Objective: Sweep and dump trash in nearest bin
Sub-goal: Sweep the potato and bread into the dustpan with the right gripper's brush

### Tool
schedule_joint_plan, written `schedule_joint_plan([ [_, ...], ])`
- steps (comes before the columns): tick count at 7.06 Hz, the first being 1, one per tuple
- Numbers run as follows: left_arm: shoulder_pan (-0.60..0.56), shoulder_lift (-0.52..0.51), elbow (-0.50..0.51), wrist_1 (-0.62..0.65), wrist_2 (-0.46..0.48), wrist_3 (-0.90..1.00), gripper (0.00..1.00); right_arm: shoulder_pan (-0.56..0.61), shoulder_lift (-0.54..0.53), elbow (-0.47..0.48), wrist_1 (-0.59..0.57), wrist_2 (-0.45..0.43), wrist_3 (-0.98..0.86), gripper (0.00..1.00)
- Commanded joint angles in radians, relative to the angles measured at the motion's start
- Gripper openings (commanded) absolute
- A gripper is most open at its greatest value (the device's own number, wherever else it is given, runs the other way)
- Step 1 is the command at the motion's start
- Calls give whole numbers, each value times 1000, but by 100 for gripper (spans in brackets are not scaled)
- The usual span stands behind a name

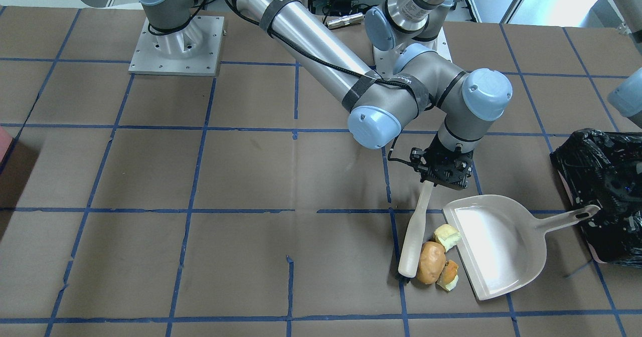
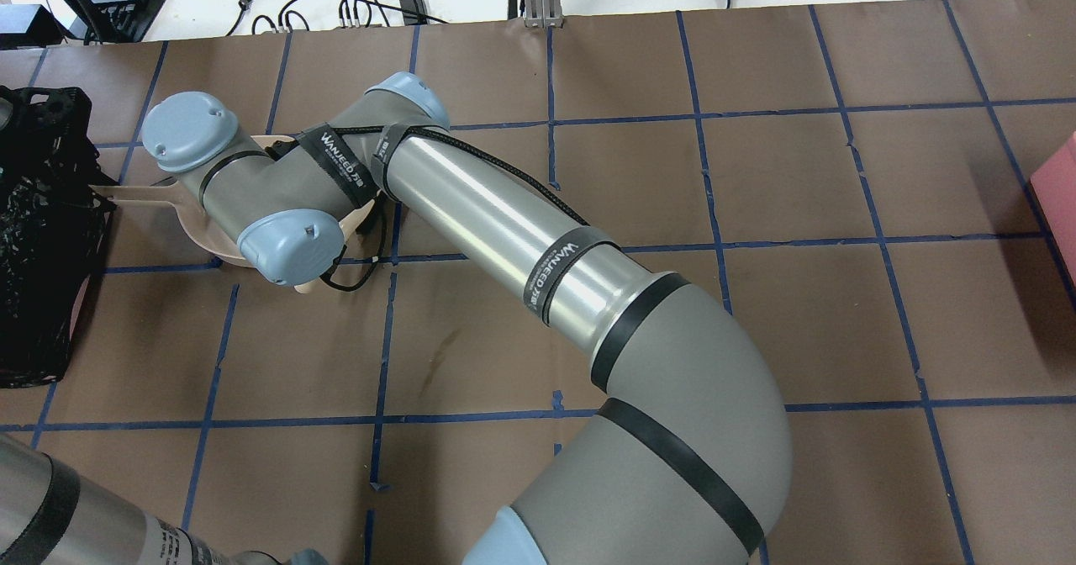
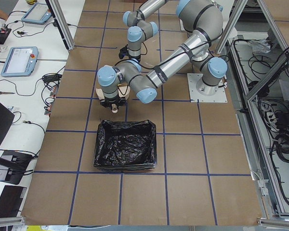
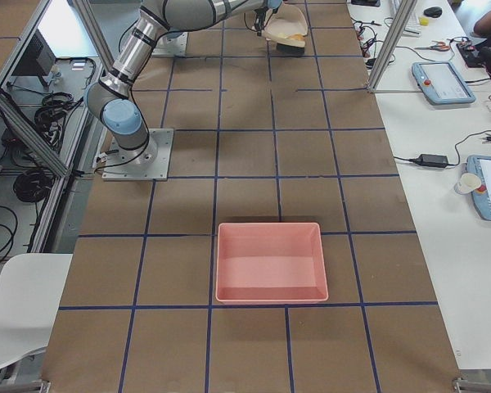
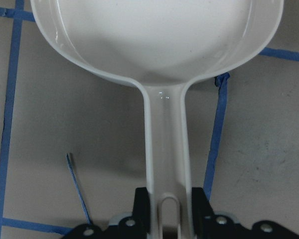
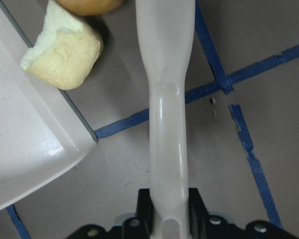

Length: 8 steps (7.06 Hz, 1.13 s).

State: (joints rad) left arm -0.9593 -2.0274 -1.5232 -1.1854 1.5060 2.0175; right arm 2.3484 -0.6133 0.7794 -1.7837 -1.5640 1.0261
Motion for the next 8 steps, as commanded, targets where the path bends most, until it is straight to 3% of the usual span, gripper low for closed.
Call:
schedule_joint_plan([
  [1, -1, 3, 0, 1, 0, -8, 6, -18, 9, -2, 0, 25, -384, 2],
  [3, -1, 4, 2, 0, 0, -8, 6, -38, 15, -3, -6, 70, -699, 1],
  [5, -2, 4, 2, 1, 0, -8, 6, -46, 15, -2, -6, 79, -904, 1],
  [8, -2, 6, -2, 0, -3, -6, 6, -41, -5, -2, -33, 84, -991, 0],
])
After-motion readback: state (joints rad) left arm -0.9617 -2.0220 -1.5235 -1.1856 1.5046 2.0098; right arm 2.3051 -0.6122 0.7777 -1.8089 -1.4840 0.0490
